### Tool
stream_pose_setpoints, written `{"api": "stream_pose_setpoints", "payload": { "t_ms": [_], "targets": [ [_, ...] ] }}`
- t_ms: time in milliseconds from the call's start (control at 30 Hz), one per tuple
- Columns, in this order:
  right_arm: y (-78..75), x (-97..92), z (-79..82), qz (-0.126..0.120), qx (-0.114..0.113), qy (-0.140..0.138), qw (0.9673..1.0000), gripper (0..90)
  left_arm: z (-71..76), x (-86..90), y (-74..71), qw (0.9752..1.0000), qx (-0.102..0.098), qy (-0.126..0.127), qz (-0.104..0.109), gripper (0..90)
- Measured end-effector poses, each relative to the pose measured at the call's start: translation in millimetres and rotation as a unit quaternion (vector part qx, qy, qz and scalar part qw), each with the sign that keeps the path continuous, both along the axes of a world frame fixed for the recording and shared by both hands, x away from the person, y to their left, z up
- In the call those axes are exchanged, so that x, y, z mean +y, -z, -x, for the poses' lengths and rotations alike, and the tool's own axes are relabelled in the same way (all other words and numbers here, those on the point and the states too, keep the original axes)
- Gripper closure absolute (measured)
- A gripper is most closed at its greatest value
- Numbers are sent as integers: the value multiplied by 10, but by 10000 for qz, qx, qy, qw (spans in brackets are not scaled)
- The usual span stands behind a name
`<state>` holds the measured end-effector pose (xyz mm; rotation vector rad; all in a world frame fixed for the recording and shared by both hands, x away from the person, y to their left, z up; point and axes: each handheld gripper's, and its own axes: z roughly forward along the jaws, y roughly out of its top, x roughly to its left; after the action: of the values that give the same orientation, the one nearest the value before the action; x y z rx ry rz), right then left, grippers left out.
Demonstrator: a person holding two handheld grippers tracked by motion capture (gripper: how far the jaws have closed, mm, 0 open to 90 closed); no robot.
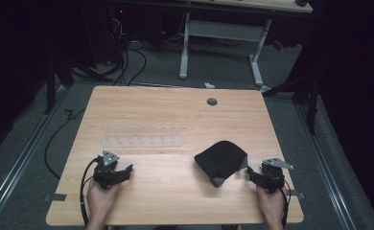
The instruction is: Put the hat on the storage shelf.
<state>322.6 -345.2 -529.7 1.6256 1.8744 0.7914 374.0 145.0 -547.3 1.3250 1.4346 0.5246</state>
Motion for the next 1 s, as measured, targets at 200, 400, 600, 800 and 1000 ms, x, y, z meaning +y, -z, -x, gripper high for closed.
{"api": "stream_pose_setpoints", "payload": {
  "t_ms": [200,400,600,800,1000],
  "targets": [
    [1,0,1,-3,-9,-9,10000,365,0,-1,0,10000,0,-3,0,303],
    [1,0,1,-4,-9,-10,10000,365,-1,-2,0,10000,0,-6,3,303],
    [1,-1,-2,8,5,-53,10000,346,-1,-1,0,10000,4,-2,6,302],
    [0,-4,-2,-14,9,-69,10000,343,-1,-2,0,10000,4,-3,6,302],
    [-4,-11,1,-23,16,-82,10000,361,-2,-2,0,10000,3,-4,6,302]
  ]
}}
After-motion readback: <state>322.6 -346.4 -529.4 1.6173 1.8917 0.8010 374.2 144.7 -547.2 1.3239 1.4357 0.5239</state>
